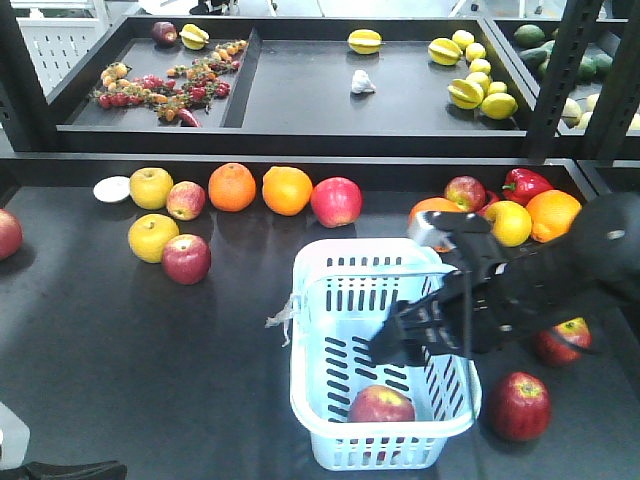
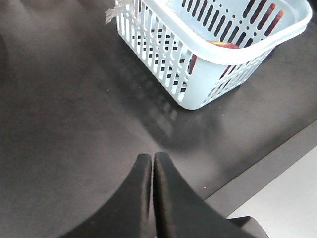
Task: Pick three apples into basket with both arms
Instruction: 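Carry the apple with the right gripper over the basket and release it, then move the right gripper back to another red apple and grasp it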
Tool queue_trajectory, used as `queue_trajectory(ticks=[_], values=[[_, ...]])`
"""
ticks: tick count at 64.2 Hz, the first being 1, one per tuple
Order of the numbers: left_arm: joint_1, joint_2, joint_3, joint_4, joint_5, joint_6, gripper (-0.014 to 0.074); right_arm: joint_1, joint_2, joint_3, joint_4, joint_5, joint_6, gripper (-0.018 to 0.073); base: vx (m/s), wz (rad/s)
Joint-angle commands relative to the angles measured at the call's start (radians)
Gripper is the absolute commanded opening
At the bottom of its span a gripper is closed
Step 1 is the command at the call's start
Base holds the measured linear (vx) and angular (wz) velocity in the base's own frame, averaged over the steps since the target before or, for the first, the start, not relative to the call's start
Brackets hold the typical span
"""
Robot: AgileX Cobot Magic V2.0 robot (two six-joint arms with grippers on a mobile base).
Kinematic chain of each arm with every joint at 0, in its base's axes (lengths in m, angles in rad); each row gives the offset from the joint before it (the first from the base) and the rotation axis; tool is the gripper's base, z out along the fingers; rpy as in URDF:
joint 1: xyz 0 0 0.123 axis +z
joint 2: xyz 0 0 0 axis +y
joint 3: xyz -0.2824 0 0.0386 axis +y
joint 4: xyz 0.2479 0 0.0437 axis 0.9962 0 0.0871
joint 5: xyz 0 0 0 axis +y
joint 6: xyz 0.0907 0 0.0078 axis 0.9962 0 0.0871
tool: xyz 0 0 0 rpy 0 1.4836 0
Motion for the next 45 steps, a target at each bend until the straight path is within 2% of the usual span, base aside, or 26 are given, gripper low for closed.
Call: queue_trajectory(ticks=[1,9,10,20,32,38,45], values=[[-0.003,-0.002,-0.026,-0.015,-0.055,-0.008,-0.0008,-0.036,-0.107,-0.021,-0.053,0.062,0.052,0.0301,0.00,0.00],[-0.003,-0.002,-0.026,-0.015,-0.054,-0.008,-0.0008,-0.092,-0.206,-0.021,-0.172,0.067,0.148,-0.0001,0.00,0.00],[-0.003,-0.002,-0.026,-0.015,-0.054,-0.008,-0.0008,-0.100,-0.215,-0.021,-0.185,0.067,0.158,-0.0015,0.00,0.00],[-0.003,-0.002,-0.026,-0.015,-0.054,-0.008,-0.0008,-0.202,-0.280,-0.021,-0.315,0.115,0.238,-0.0008,0.00,0.00],[-0.003,-0.002,-0.026,-0.015,-0.054,-0.008,-0.0008,-0.293,-0.271,-0.020,-0.376,0.137,0.250,0.0016,0.00,0.00],[-0.003,-0.002,-0.026,-0.015,-0.054,-0.008,-0.0008,-0.297,-0.250,-0.020,-0.393,0.137,0.250,0.0090,0.00,0.00],[-0.003,-0.002,-0.026,-0.015,-0.054,-0.008,-0.0008,-0.297,-0.211,-0.020,-0.393,0.134,0.250,0.0286,0.00,0.00]])
